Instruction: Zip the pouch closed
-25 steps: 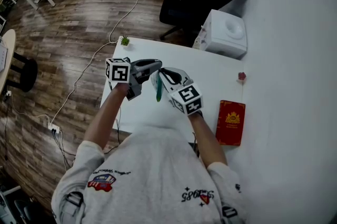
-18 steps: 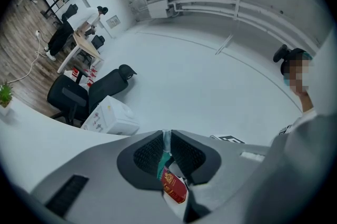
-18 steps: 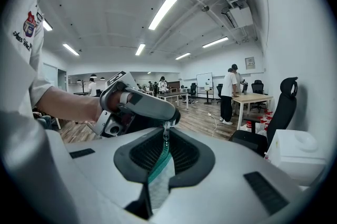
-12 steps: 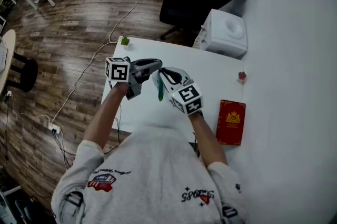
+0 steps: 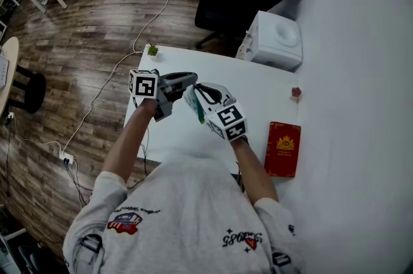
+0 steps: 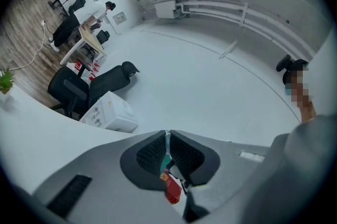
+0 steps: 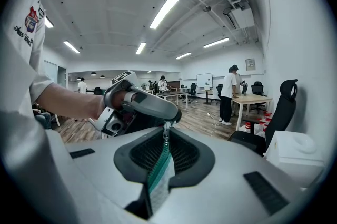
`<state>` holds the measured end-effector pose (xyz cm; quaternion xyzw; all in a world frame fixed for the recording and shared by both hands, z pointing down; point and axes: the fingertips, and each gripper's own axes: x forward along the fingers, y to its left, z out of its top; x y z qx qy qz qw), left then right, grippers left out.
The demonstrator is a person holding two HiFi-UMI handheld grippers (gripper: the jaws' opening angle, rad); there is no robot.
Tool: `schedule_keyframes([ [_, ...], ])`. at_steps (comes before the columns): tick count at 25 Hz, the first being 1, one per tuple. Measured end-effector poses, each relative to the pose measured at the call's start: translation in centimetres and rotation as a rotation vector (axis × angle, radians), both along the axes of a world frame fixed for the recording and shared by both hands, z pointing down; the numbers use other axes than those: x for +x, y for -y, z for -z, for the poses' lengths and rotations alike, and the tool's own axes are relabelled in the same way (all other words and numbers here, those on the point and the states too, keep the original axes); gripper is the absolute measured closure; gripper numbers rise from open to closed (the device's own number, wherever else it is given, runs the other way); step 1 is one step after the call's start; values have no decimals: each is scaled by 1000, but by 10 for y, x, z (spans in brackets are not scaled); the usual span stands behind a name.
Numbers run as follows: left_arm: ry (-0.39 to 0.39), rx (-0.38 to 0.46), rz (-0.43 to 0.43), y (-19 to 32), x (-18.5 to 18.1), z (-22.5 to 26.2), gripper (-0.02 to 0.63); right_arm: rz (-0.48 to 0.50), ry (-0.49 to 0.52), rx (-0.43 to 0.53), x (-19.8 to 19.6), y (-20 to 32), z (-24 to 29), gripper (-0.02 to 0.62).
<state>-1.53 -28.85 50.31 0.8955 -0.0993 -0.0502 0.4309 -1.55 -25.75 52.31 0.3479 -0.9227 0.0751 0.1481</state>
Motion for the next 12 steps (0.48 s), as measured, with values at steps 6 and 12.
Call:
schedule_keyframes([
  [6, 23, 16, 10, 1, 2, -2, 588, -19, -21, 11, 2, 2, -3, 558],
  [12, 18, 17, 50, 7, -1, 1, 589, -25, -34, 1, 4, 0, -5, 560],
])
